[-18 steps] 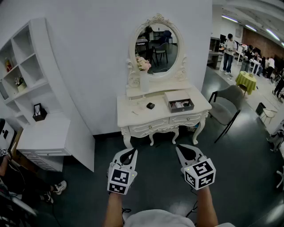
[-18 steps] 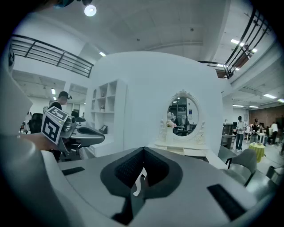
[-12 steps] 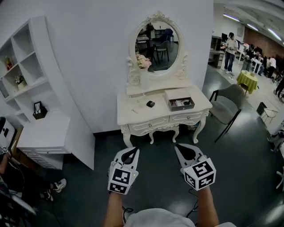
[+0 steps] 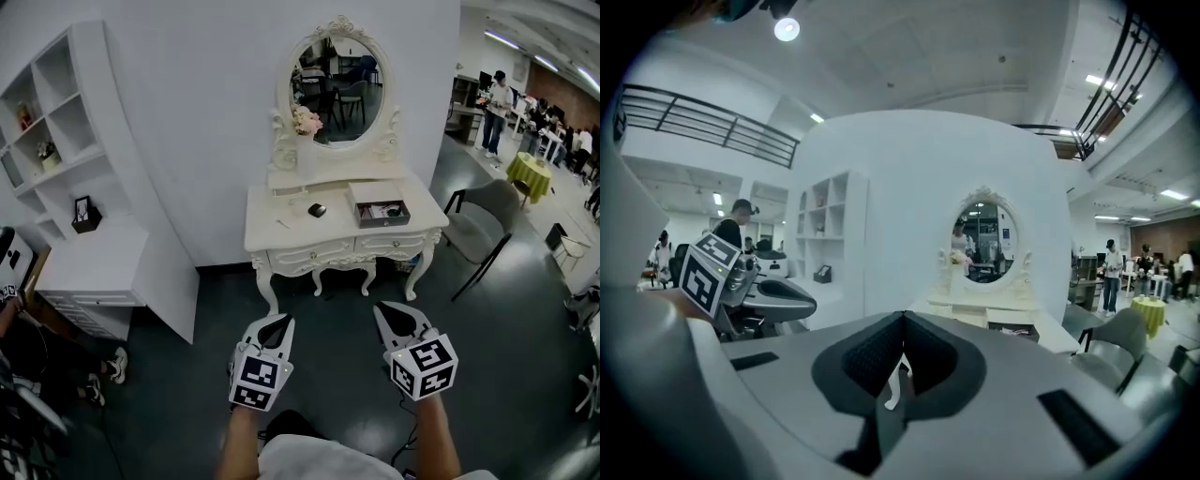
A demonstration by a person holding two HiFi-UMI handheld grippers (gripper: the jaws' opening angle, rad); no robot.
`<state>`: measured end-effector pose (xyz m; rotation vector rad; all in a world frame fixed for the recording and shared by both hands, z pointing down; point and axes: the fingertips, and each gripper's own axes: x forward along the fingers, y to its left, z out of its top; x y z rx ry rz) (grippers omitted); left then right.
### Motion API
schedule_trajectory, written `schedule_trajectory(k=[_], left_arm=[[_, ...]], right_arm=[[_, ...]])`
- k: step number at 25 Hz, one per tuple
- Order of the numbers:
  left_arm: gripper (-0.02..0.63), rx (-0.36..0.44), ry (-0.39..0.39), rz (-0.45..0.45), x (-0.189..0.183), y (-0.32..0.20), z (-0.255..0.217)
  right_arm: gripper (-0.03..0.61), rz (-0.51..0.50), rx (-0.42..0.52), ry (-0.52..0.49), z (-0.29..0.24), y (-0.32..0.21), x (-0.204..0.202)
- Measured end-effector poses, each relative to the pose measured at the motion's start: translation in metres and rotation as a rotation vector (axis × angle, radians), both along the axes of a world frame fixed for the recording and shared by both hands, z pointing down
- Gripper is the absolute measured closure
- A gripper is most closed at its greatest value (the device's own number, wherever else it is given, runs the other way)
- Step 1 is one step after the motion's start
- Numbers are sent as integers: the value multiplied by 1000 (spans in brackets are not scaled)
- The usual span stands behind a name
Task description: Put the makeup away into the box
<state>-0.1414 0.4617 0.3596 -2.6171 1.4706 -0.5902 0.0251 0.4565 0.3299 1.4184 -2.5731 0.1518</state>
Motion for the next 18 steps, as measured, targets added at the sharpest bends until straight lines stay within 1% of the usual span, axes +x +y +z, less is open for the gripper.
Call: schedule_trajectory(k=[3,8,10,13,18], left_arm=[[601,-6,14,-8,1,-6,3],[601,-7,11,-12,-1,-29,11],[601,-5,15,-16,-4,-44,14],[601,-6,27,-19,-13,-76,17],[601,1,44,-11,-28,-147,15]], right_arm=[[581,0,-13,-13,5,-6,3],[581,18,-7,-110,6,-29,6],[581,18,5,-105,6,-44,5],[581,10,1,-93,10,-75,-2],[581,29,-3,-81,12,-142,-14]])
